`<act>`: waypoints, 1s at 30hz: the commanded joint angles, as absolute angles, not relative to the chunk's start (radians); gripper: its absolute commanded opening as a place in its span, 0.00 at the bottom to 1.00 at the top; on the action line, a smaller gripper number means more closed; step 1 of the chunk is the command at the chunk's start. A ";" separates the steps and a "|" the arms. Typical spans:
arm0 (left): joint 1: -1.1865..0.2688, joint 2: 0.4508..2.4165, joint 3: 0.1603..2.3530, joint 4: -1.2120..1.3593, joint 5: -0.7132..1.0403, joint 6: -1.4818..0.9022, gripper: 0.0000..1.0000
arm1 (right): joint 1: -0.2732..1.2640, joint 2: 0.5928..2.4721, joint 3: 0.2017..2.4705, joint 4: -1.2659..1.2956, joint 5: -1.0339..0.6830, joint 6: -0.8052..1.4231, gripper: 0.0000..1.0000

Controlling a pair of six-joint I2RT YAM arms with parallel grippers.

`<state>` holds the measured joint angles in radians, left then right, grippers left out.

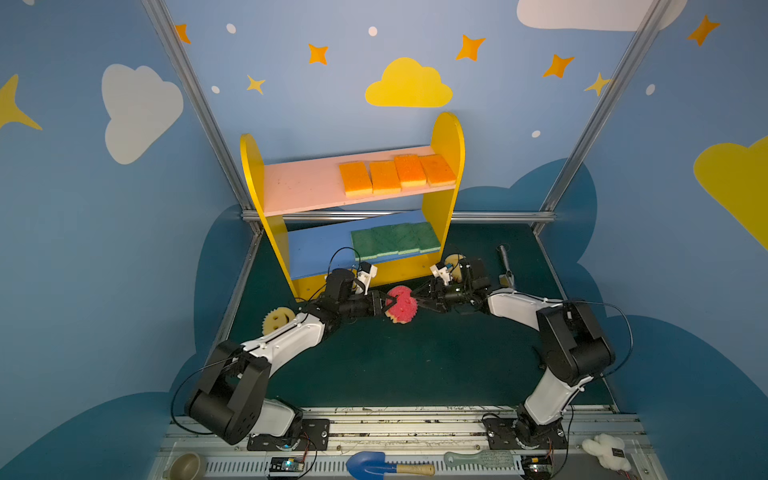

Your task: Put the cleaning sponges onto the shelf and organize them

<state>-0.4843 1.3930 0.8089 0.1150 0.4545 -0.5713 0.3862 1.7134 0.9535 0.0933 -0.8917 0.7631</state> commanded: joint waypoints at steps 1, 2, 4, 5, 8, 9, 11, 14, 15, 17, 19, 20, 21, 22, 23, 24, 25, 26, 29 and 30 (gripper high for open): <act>-0.511 1.368 0.888 -0.230 0.245 -0.349 0.26 | 0.353 1.660 0.950 -0.085 -0.781 0.657 0.68; -0.523 1.364 0.906 -0.268 0.163 -0.327 0.26 | 0.341 1.646 0.947 -0.107 -0.760 0.648 0.68; -0.564 1.367 0.940 -0.330 0.018 -0.282 0.26 | 0.321 1.623 0.927 -0.119 -0.731 0.646 0.68; -0.589 1.376 0.961 -0.363 -0.052 -0.261 0.26 | 0.310 1.612 0.912 -0.113 -0.721 0.652 0.68; -0.662 1.434 1.039 -0.449 -0.237 -0.206 0.26 | 0.284 1.590 0.866 -0.080 -0.700 0.676 0.68; -0.689 1.460 1.068 -0.476 -0.302 -0.188 0.26 | 0.275 1.584 0.853 -0.070 -0.693 0.685 0.68; -0.741 1.514 1.119 -0.517 -0.422 -0.153 0.27 | 0.261 1.572 0.831 -0.052 -0.685 0.693 0.68; -0.822 1.616 1.187 -0.557 -0.617 -0.087 0.29 | 0.241 1.550 0.810 -0.039 -0.673 0.703 0.68; -0.848 1.661 1.216 -0.581 -0.682 -0.076 0.30 | 0.233 1.544 0.804 -0.037 -0.669 0.706 0.68; -0.889 1.775 1.286 -0.644 -0.797 -0.081 0.32 | 0.220 1.532 0.791 -0.027 -0.665 0.712 0.68; -0.928 1.896 1.351 -0.701 -0.864 -0.071 0.35 | 0.206 1.521 0.779 -0.019 -0.664 0.719 0.68; -0.940 1.940 1.376 -0.716 -0.873 -0.070 0.36 | 0.200 1.517 0.775 -0.017 -0.665 0.720 0.68; -0.952 1.979 1.394 -0.721 -0.869 -0.069 0.38 | 0.194 1.513 0.772 -0.014 -0.666 0.721 0.68; -0.961 2.006 1.403 -0.715 -0.856 -0.071 0.40 | 0.190 1.509 0.769 -0.014 -0.668 0.722 0.68; -0.968 2.020 1.406 -0.706 -0.839 -0.074 0.44 | 0.185 1.507 0.767 -0.013 -0.670 0.722 0.68; -0.976 2.031 1.408 -0.695 -0.815 -0.077 0.49 | 0.182 1.504 0.765 -0.012 -0.672 0.724 0.68; -0.983 2.039 1.410 -0.685 -0.790 -0.078 0.58 | 0.177 1.502 0.762 -0.011 -0.674 0.726 0.68; -0.991 2.046 1.415 -0.682 -0.770 -0.077 0.69 | 0.176 1.499 0.761 -0.011 -0.676 0.726 0.68; -1.019 2.064 1.438 -0.676 -0.713 -0.077 0.89 | 0.172 1.499 0.761 -0.006 -0.680 0.729 0.68; -1.028 2.063 1.446 -0.675 -0.682 -0.077 0.92 | 0.172 1.499 0.761 -0.004 -0.682 0.729 0.68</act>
<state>-1.0080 2.0338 1.4300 -0.6472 -0.8082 -0.0734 0.1761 1.5242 0.7727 -0.0189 -0.6769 0.7258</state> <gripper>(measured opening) 0.896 0.681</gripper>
